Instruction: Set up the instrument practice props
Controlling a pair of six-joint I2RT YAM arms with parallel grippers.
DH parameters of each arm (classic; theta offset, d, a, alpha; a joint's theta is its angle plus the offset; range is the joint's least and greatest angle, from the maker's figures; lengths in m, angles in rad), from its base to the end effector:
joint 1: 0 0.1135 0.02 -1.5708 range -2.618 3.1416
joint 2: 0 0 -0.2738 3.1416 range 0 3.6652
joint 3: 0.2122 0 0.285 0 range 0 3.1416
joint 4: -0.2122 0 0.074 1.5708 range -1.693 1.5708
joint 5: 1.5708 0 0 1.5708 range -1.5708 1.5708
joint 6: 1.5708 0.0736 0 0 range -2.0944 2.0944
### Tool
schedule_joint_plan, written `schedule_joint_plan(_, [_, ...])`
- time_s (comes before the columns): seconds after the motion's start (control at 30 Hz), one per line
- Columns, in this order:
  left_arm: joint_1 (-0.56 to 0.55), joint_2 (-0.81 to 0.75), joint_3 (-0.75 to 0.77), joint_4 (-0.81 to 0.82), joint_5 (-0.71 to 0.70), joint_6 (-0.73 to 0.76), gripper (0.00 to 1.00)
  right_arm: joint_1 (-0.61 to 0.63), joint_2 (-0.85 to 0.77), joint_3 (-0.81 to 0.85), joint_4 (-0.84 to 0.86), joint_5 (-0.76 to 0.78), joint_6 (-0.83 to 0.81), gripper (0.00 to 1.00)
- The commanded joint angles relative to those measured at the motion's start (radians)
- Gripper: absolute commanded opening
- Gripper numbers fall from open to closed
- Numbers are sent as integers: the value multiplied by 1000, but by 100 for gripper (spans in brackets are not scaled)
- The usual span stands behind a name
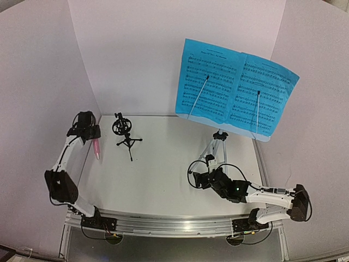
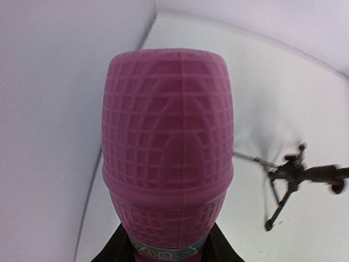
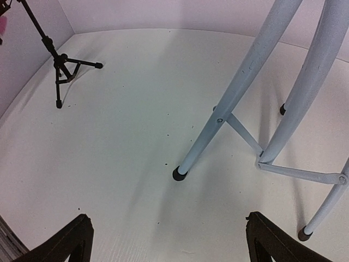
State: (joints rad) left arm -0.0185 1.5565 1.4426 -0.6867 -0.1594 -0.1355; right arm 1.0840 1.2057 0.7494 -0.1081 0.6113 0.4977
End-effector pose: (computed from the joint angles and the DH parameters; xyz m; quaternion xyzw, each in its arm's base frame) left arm 0.4020 0.0042 0.3100 -0.0839 0.9205 0.0448 0.3790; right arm 0.1834 0.2562 0.2286 -0.1025 0.8417 0.1416 0.5108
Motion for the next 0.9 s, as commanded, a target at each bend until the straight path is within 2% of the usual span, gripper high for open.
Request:
schedule_joint_plan(0.0, [2, -249, -2, 360, 99, 172, 10, 1, -20, -1, 0, 16, -9, 95])
schedule_joint_plan(0.1, [-6, -311, 15, 502, 257, 166, 12, 1, -19, -1, 0, 20, -13, 95])
schedule_joint_plan(0.23, [-61, -320, 81, 590, 363, 118, 12, 1, -14, 4, 0, 17, -19, 95])
schedule_joint_plan(0.37, [-175, -336, 63, 654, 425, 109, 13, 1, -21, -1, -1, 21, -14, 96])
schedule_joint_plan(0.47, [-227, -362, -28, 734, 503, 119, 12, 1, -29, -11, -1, 22, -9, 96])
schedule_joint_plan(0.6, [-240, -367, -123, 848, 537, 151, 12, 2, -37, -22, -1, 31, -10, 96])
schedule_joint_plan(0.73, [-242, -328, -134, 927, 586, 170, 11, 1, -47, -30, -1, 34, -11, 96])
schedule_joint_plan(0.87, [-244, -305, -143, 948, 571, 172, 9, 1, -61, -34, -1, 37, -10, 96])
